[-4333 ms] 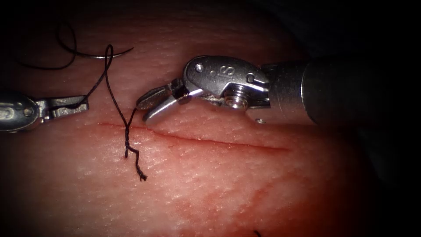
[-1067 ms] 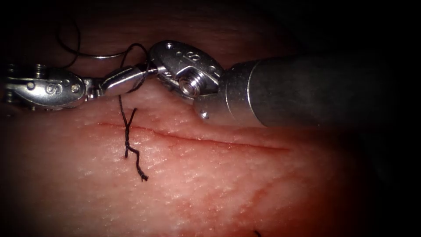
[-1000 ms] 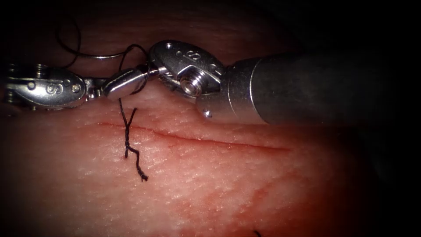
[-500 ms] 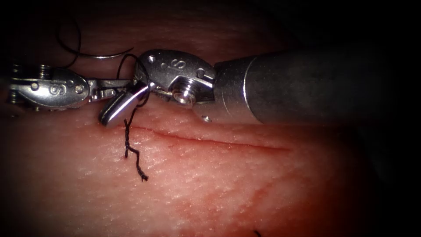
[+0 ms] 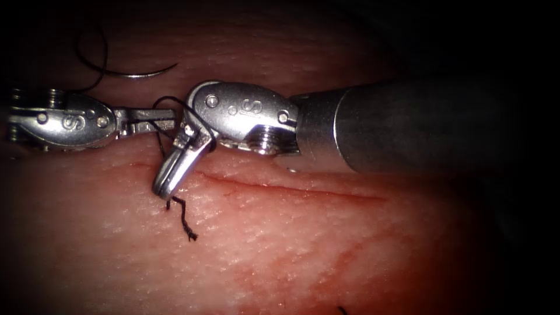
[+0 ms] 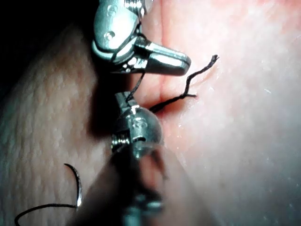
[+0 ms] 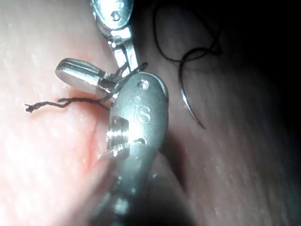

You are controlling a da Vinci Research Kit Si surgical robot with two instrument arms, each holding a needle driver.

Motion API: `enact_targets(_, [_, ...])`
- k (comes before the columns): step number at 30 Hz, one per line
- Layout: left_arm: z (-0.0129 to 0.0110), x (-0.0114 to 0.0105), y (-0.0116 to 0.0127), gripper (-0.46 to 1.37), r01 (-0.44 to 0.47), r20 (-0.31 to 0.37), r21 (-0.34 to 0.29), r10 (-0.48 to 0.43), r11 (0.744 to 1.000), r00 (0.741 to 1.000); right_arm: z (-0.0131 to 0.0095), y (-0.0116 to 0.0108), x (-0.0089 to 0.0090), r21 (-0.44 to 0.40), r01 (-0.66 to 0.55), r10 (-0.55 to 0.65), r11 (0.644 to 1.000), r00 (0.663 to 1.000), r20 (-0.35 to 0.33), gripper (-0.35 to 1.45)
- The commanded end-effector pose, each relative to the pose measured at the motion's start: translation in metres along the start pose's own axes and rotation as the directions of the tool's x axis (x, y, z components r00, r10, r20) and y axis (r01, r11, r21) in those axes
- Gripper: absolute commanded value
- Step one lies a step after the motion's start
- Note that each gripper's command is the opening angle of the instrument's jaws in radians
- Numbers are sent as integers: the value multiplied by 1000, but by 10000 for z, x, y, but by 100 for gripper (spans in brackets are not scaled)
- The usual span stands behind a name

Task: Wound Closure
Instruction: With the left tool, loop the suture clockwise once around the right driver, then grasp the short suture end with the right gripper

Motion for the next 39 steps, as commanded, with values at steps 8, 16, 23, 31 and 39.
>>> enact_targets(8, [-1, -1, -1, -35, -1, 0, -10, 1, 1000, 1000, 9, -3, 0, 51, 16, -17, 999, 999, 30, 95])
enact_targets(16, [-2, -2, -2, -35, -2, 3, -7, 2, 1000, 1000, 12, -8, -3, 60, 20, -23, 998, 999, 48, 100])
enact_targets(23, [-4, -3, -3, -35, -9, 5, -4, 9, 1000, 1000, 26, -13, -18, 90, 29, -36, 995, 996, 80, 91])
enact_targets(31, [-4, -4, -4, -35, -4, 5, -4, 4, 1000, 1000, 35, -15, -22, 98, 56, -64, 994, 994, 86, 88])
enact_targets(39, [-6, -6, -4, -35, 1, 7, -1, -1, 1000, 1000, 48, -20, -29, 118, 71, -81, 991, 993, 90, 86])
